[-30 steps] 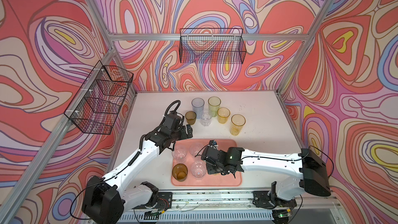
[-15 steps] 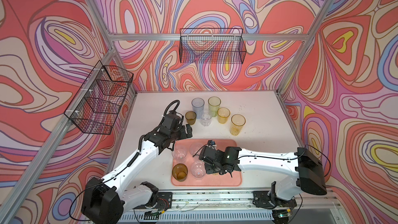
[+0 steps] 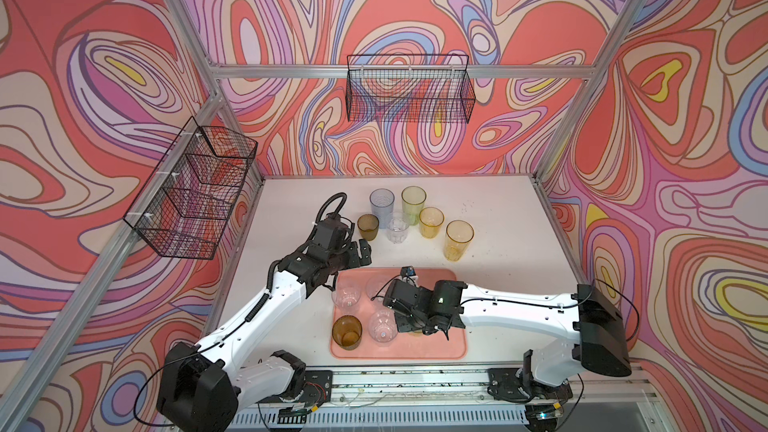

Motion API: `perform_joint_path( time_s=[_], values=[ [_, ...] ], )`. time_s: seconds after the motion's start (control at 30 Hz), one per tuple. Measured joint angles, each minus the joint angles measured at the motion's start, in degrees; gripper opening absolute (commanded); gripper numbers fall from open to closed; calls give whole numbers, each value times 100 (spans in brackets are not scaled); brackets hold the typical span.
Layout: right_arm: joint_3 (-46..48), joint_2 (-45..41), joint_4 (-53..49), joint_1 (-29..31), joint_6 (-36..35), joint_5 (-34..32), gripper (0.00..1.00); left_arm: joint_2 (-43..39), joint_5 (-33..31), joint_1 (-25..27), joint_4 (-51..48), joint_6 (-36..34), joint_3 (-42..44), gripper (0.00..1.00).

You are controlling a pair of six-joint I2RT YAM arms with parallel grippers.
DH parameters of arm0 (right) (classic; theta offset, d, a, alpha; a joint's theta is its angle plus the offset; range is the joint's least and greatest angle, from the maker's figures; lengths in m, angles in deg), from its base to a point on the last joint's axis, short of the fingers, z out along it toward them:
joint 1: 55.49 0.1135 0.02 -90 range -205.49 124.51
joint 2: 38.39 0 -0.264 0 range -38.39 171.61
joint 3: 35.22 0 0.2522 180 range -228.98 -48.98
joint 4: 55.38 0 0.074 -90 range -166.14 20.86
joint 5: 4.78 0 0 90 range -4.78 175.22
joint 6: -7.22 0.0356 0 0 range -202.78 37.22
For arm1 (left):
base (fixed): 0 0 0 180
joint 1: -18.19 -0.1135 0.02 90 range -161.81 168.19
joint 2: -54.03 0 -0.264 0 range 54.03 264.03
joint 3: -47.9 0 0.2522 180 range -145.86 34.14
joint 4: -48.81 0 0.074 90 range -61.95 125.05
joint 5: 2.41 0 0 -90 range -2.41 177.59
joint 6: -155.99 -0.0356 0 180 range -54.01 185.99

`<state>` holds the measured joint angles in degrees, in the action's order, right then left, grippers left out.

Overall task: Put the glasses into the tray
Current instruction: 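Carry the green glass with the right gripper onto the pink tray beside the clear glasses, then open the right gripper to release the green glass while the left gripper rises, then move the left gripper down to the dimpled amber glass while the right gripper withdraws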

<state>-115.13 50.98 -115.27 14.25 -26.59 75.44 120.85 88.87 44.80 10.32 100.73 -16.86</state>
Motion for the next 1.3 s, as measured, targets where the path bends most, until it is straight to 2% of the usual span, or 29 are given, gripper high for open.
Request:
perform_joint_path(
  time_s=[0.13, 0.27, 0.6, 0.9, 1.13, 1.23, 1.3],
  values=[
    [-39, -109, 13, 0, -55, -109, 48, 0, 17, 0, 17, 0, 0, 100],
    [-90, -131, 42, 0, -118, -173, 53, 0, 15, 0, 48, -9, 0, 100],
    [-240, -131, 160, -68, -319, -267, 56, 0, -26, 0, 57, -63, 0, 100],
    [-240, -236, 190, -326, -610, -323, 65, 2, -26, 0, 94, -59, 0, 100],
    [-243, -313, 348, -710, -1023, -337, 83, 184, 44, 0, 98, -57, -269, 100],
    [-236, -356, 490, -874, -1217, -382, 96, 352, 37, -4, 96, -59, -496, 100],
    [-227, -424, 616, -1008, -1401, -393, 98, 490, 28, -4, 107, -61, -658, 100]
  ],
)
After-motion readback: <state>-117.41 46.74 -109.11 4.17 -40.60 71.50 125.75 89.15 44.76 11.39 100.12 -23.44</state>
